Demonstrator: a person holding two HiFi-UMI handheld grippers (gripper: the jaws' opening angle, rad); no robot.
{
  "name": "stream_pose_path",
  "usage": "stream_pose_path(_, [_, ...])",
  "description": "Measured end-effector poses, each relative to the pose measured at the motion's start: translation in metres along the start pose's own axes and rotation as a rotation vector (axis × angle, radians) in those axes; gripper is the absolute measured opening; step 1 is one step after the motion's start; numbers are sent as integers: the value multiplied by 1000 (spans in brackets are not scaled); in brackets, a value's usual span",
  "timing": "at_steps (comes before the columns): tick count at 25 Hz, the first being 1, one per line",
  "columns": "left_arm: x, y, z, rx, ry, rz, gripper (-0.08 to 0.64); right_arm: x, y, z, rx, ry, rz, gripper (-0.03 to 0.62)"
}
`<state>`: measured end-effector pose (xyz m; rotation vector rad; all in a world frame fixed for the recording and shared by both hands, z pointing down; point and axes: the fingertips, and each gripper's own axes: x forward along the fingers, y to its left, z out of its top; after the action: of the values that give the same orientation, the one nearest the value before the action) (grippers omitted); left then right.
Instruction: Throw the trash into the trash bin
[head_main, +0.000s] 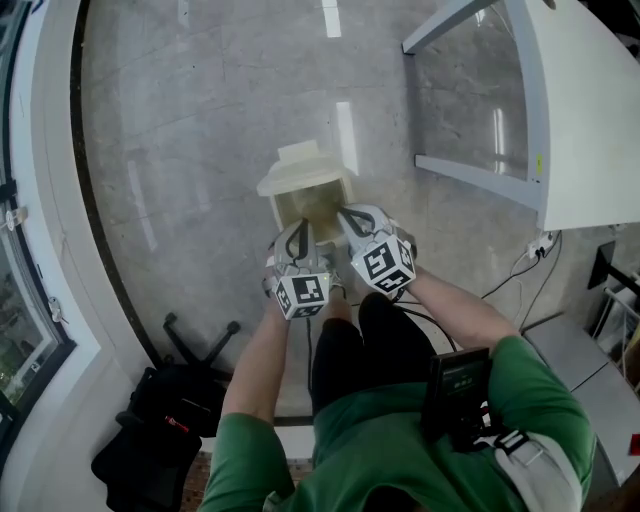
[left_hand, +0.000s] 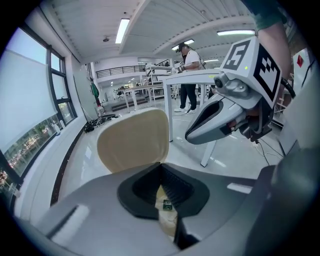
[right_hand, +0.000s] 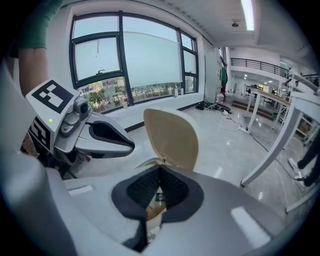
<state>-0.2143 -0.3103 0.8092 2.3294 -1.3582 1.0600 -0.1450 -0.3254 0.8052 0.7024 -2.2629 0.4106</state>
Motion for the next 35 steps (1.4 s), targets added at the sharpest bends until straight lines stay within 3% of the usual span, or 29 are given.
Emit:
stream_pose_path(10, [-70, 26, 68, -38, -71, 79, 6, -78, 3, 70, 1, -83, -56, 3])
stream_pose_path(22, [-160, 52, 167, -65, -270, 128, 6, -167, 14, 152, -20, -218, -120, 3])
stream_pose_path(35, [-246, 64, 227, -110, -437, 161, 6, -246, 29, 228, -36, -396, -188, 3])
